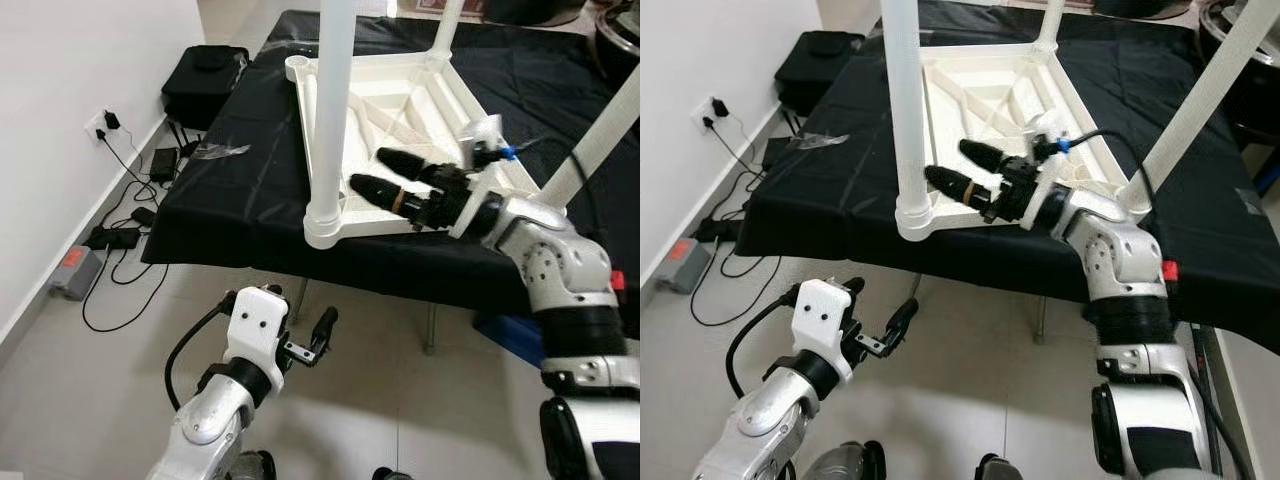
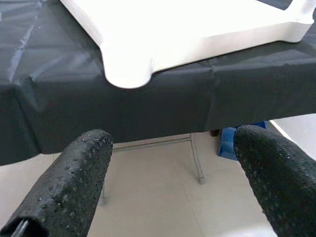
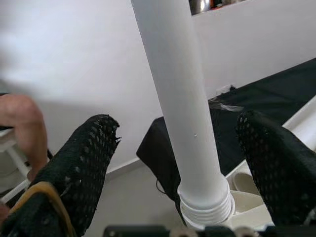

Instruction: Building children table

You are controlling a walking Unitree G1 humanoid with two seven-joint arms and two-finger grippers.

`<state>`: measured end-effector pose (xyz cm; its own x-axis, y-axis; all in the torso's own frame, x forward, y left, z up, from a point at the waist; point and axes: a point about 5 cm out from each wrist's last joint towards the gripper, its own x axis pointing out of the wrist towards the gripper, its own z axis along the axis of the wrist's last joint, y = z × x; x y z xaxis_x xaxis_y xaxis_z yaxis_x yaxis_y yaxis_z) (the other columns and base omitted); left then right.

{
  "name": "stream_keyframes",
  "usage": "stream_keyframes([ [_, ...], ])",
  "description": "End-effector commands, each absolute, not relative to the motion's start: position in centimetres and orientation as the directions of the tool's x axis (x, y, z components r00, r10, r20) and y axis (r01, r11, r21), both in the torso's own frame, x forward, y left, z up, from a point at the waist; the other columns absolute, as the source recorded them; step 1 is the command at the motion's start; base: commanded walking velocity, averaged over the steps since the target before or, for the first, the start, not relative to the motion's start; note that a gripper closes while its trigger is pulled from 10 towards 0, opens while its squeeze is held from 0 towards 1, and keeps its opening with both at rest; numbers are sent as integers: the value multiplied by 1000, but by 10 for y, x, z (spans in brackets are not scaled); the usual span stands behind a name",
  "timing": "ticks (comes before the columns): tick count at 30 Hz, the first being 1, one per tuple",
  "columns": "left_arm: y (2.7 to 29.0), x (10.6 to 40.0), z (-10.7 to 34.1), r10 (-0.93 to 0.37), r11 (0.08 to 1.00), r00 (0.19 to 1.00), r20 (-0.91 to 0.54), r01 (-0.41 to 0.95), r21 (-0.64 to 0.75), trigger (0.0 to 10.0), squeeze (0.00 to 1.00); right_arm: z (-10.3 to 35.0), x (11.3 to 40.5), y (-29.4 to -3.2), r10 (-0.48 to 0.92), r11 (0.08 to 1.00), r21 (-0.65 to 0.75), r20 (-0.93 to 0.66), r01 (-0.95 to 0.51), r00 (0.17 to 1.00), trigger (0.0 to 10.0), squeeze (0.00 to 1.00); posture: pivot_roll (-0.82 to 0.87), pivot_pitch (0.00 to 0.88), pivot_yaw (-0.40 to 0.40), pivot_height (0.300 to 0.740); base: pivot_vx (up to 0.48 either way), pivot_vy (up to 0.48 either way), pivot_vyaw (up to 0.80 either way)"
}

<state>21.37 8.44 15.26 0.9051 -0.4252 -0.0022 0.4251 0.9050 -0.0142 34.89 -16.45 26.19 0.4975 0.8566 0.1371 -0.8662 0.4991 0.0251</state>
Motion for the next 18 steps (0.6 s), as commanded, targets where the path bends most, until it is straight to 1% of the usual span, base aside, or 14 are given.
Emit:
stream_keyframes([
  [1, 83, 208, 152, -434, 901, 901, -12, 433, -19, 10000, 0, 267, 350, -162, 883, 459, -17, 119, -888, 454, 10000, 0, 174, 199, -66, 740, 0, 0, 0],
  [3, 82, 206, 153, -436, 900, 900, -11, 435, -18, 10000, 0, 273, 349, -154, 936, 345, -44, 95, -938, 340, 10000, 0, 174, 202, -74, 740, 0, 0, 0],
  [4, 82, 205, 154, -437, 899, 899, -10, 437, -19, 10000, 0, 276, 352, -151, 945, 319, -47, 87, -947, 314, 10000, 0, 178, 207, -78, 740, 0, 0, 0],
  [5, 82, 205, 154, -437, 899, 899, -10, 437, -19, 10000, 0, 276, 352, -151, 945, 319, -47, 87, -947, 314, 10000, 0, 178, 207, -78, 740, 0, 0, 0],
  [7, 81, 204, 155, -439, 898, 898, -9, 439, -19, 10000, 0, 282, 356, -145, 954, 293, -55, 85, -954, 288, 10000, 0, 177, 214, -79, 740, 0, 0, 0],
  [12, 80, 203, 157, -441, 898, 898, -7, 441, -13, 10000, 0, 289, 365, -138, 959, 277, -73, 83, -958, 271, 10000, 0, 184, 230, -86, 740, 0, 0, 0],
  [18, 80, 202, 157, -441, 898, 898, -6, 441, -12, 10000, 0, 291, 368, -135, 959, 280, -78, 77, -957, 274, 10000, 0, 184, 234, -90, 740, 0, 0, 0],
])
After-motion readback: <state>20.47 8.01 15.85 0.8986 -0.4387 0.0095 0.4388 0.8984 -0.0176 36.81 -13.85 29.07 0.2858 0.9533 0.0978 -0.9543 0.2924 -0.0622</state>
